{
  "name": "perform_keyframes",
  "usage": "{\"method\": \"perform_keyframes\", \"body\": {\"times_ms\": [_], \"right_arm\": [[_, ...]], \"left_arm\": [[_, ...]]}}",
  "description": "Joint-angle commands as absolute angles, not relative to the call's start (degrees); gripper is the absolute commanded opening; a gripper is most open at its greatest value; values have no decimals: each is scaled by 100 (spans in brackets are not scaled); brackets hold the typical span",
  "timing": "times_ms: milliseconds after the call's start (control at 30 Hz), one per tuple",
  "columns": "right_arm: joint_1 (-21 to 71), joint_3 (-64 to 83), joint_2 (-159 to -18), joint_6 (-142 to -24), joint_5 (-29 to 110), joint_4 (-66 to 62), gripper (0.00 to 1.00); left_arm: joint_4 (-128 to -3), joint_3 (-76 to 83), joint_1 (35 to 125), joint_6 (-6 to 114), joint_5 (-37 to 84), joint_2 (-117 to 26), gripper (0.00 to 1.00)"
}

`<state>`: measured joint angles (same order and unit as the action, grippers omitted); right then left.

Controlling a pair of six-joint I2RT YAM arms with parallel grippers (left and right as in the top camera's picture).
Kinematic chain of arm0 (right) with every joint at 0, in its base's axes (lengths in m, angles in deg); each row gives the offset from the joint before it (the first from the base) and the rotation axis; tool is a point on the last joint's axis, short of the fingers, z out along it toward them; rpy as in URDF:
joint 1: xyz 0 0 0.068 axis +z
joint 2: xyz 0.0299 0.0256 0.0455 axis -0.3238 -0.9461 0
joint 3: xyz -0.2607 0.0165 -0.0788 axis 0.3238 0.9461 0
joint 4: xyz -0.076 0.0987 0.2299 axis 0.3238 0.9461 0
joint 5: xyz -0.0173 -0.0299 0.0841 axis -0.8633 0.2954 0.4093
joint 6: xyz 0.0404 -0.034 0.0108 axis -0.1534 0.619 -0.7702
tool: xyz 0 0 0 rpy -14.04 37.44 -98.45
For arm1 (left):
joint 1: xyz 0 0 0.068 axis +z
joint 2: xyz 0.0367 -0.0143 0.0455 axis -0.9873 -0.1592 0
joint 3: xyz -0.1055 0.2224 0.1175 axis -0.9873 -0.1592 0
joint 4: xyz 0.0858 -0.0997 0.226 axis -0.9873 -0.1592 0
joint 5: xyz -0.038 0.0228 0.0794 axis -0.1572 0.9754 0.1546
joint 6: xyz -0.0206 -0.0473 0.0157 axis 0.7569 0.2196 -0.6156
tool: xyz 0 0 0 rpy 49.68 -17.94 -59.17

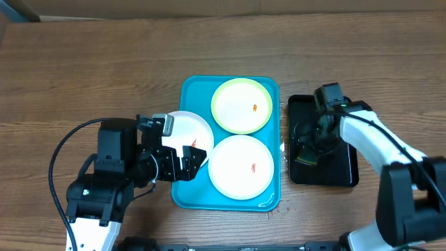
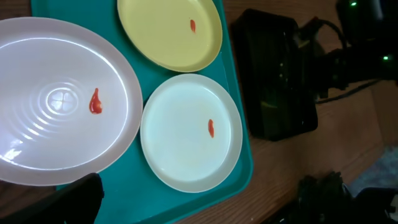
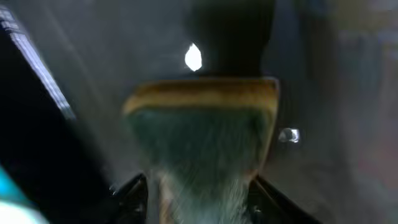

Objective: Clean dirty plates on tray and stack at the side

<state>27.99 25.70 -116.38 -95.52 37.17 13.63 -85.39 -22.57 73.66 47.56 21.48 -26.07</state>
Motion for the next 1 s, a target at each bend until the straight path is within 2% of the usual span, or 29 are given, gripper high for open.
{"method": "perform_keyframes", "body": {"times_ms": [0,33,67,233,267,333,367,467,600,633,700,967], "right_arm": [[2821,2469,-11898,-9545,3610,1022,25],[2821,2469,-11919,-9300,3719,826,4],[2819,2449,-11895,-9010,3857,736,4],[2732,1949,-11502,-8977,3302,1516,4],[2734,1866,-11421,-8972,3146,1647,8],[2734,1748,-11266,-8970,2987,1875,38],[2734,1739,-11218,-8972,2993,1925,45],[2745,1851,-11179,-9018,3138,2054,53],[2751,2207,-11189,-9165,3273,1831,52],[2751,2310,-11189,-9270,3302,1757,51],[2751,2602,-11189,-9488,3404,1534,40],[2749,3330,-11189,-9772,3435,788,13]], "left_arm": [[-8432,-2117,7327,4609,2194,-2594,100],[-8384,-2117,7329,4611,2198,-2594,100],[-8338,-2117,7329,4640,2183,-2594,100],[-8298,-2117,7329,4961,2185,-2594,100],[-8301,-2117,7329,4961,2183,-2596,100],[-8301,-2117,7329,4961,2185,-2596,100],[-8301,-2117,7329,4959,2185,-2596,100],[-8303,-2117,7329,4959,2185,-2596,100],[-8301,-2117,7329,4957,2205,-2596,100],[-8301,-2117,7329,4955,2207,-2596,100],[-8301,-2117,7329,4957,2207,-2596,100],[-8298,-2117,7329,4955,2207,-2603,100]]}}
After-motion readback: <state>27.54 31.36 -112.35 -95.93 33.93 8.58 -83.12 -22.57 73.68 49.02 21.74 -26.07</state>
